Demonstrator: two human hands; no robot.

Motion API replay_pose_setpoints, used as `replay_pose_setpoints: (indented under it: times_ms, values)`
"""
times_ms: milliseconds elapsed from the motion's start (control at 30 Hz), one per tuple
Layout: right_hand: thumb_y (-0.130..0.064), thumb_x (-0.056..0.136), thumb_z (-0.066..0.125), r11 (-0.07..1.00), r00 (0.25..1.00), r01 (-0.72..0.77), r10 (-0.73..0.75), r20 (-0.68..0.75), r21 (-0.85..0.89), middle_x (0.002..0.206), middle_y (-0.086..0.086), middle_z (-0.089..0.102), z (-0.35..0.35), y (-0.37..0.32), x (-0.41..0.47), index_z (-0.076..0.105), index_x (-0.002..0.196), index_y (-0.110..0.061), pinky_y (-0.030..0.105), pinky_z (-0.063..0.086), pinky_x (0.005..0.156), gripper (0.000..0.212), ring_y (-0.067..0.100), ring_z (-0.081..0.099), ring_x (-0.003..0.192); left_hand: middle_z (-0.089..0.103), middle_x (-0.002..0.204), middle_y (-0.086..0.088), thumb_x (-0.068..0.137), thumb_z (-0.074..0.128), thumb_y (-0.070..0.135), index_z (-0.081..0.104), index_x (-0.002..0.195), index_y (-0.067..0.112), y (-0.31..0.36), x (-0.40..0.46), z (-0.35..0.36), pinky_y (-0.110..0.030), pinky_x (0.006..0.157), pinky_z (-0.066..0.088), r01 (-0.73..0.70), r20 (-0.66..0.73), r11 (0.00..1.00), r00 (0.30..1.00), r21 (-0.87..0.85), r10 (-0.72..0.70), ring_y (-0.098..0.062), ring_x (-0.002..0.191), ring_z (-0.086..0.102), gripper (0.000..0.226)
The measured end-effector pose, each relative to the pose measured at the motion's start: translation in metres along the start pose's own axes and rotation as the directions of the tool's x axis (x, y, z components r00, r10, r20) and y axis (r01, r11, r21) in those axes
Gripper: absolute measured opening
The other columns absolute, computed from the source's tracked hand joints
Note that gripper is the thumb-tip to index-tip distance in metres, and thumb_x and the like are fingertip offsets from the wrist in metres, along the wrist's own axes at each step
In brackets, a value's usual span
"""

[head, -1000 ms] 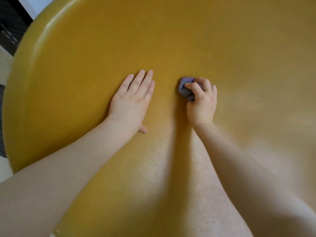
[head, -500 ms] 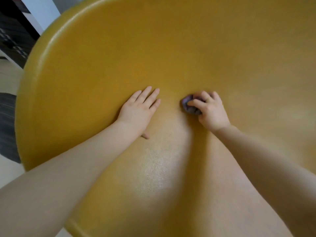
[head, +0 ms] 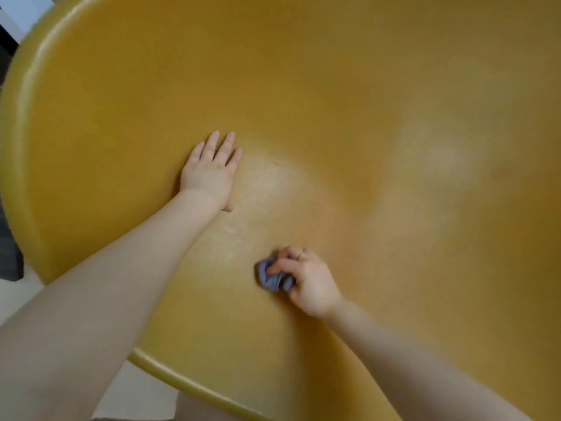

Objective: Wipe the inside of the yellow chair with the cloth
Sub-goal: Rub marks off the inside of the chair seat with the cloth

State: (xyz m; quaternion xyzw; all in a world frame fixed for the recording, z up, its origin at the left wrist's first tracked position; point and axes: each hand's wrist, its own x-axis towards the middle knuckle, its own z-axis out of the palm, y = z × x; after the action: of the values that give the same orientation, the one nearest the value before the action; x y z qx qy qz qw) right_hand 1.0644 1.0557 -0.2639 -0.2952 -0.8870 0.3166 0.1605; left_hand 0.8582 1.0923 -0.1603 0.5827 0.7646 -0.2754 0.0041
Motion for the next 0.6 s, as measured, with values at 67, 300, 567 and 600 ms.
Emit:
replay_pose_setpoints:
  times_ms: [67,300,567,600]
  values:
    - [-0.020,0.063,0.037,0.998,0.994,0.009,-0.015,0.106,0.056,0.090,0.006,0.064,0.003,-0.011,-0.025,0.070,0.083,-0.018,0.023,0.037,0.070,0.039,0.030,0.057,0.068,-0.021,0.155,-0.007,0.094,0.051,0.028,-0.006,0.150,0.018,0.009,-0.008,0.000,-0.039,0.116,-0.005,0.043,-0.010,0.999,0.999,0.015,-0.043,-0.029,0.143,-0.015,0.080]
    - [0.001,0.067,0.054,0.864,0.961,-0.262,0.193,0.199,0.430,0.082,-0.010,0.056,-0.050,-0.008,-0.083,0.069,0.090,-0.010,0.004,0.040,0.066,0.029,-0.013,0.056,0.069,-0.014,0.157,-0.006,0.096,0.034,0.002,0.005,0.151,0.022,0.051,-0.064,-0.012,-0.036,0.116,0.006,-0.204,0.001,0.974,0.979,-0.102,0.205,-0.024,0.145,-0.001,0.065]
    - [-0.008,0.088,0.046,0.740,0.689,-0.658,0.667,-0.283,0.139,0.107,0.010,0.052,-0.095,0.039,-0.083,0.059,0.117,-0.018,0.036,0.047,0.070,0.033,0.028,0.052,0.088,-0.011,0.157,-0.005,0.082,0.057,0.056,0.003,0.151,0.021,0.076,-0.097,0.025,-0.034,0.116,0.008,-0.354,0.200,0.913,0.898,-0.201,0.392,-0.023,0.145,0.002,0.094]
    - [-0.008,0.089,0.046,0.740,0.709,-0.671,0.659,-0.251,0.050,0.112,0.010,0.052,-0.084,0.039,-0.086,0.058,0.121,-0.019,0.034,0.043,0.075,0.036,0.030,0.052,0.093,-0.011,0.157,-0.005,0.080,0.058,0.059,0.002,0.151,0.021,0.078,-0.099,0.030,-0.034,0.117,0.007,-0.350,0.221,0.913,0.893,-0.209,0.393,-0.023,0.145,0.001,0.098]
